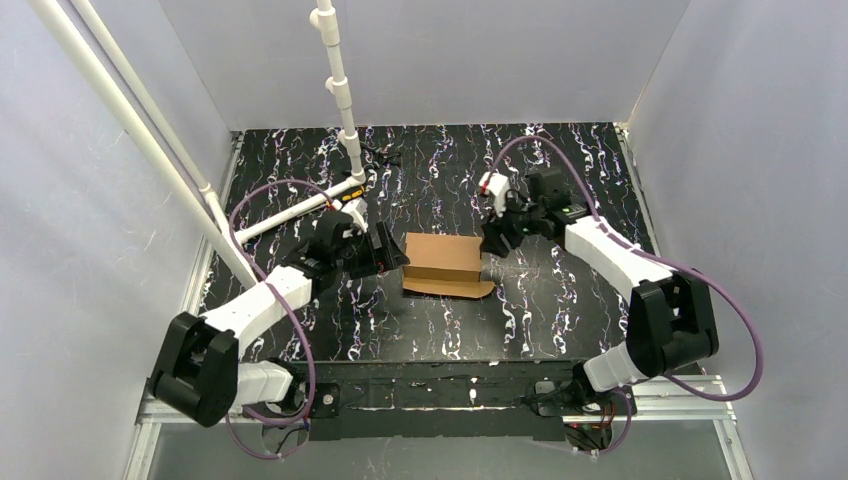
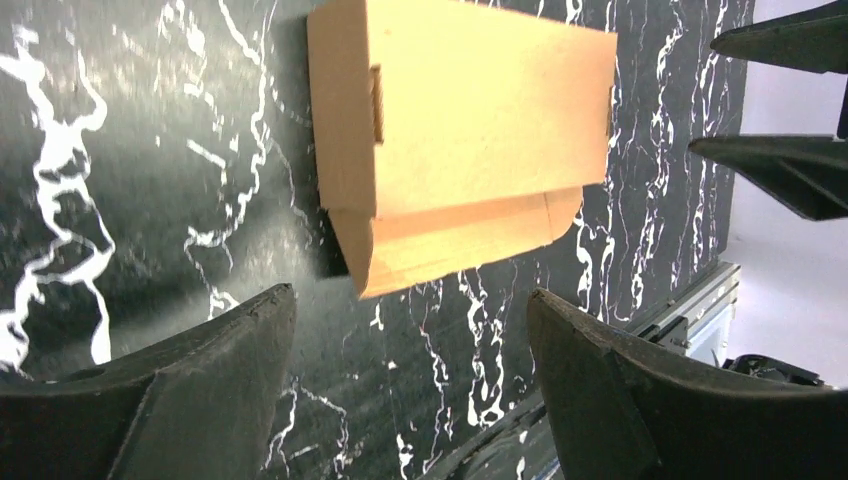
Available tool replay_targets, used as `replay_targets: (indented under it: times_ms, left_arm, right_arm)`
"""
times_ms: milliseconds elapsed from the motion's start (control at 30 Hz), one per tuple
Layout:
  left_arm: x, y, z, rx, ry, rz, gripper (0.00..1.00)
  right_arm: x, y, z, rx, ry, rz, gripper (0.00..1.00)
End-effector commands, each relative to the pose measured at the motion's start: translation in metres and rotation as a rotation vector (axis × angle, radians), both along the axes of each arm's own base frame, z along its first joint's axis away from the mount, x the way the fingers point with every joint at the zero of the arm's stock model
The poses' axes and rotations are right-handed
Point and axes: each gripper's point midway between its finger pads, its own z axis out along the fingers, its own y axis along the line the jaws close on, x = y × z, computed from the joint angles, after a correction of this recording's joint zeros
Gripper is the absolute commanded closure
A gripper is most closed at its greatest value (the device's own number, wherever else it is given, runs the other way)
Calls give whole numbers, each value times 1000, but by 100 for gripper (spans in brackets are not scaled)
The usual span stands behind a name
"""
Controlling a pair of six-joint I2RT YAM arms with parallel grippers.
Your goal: Fold the paper box
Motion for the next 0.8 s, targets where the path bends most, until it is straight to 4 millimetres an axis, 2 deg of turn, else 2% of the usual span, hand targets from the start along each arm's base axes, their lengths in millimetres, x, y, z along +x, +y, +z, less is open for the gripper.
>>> replay_targets:
  times_ms: [0,100,167,233,267,400,533,667,767]
  left_arm:
    - [18,2,6,73,-7,-7,24]
    - [30,2,3,112,-17,-9,38]
    - [36,4,3,136,-25,0,51]
    - [43,7,3,166,-41,18,57]
    - [47,12,3,187,-50,40,65]
    - [59,27,-5,245,-54,144,84]
    - [57,21,-25,251,26,118,93]
    - [53,11,-40,221,64,74,96]
    - [53,2,-43,187,68,36,96]
  right_arm:
    - [43,-26,27,132,-82,-292,36]
    - [54,-40,16,113,-68,-375,48]
    - [59,-45,5,84,-48,-409,56]
    - [65,-52,-6,49,-34,-465,65]
    - [69,-55,-11,36,-30,-495,68]
    - [73,-55,-30,37,32,-554,76]
    - [68,-42,-46,35,93,-544,78]
    - [62,-27,-55,25,116,-513,78]
    - [59,-19,-61,10,124,-497,78]
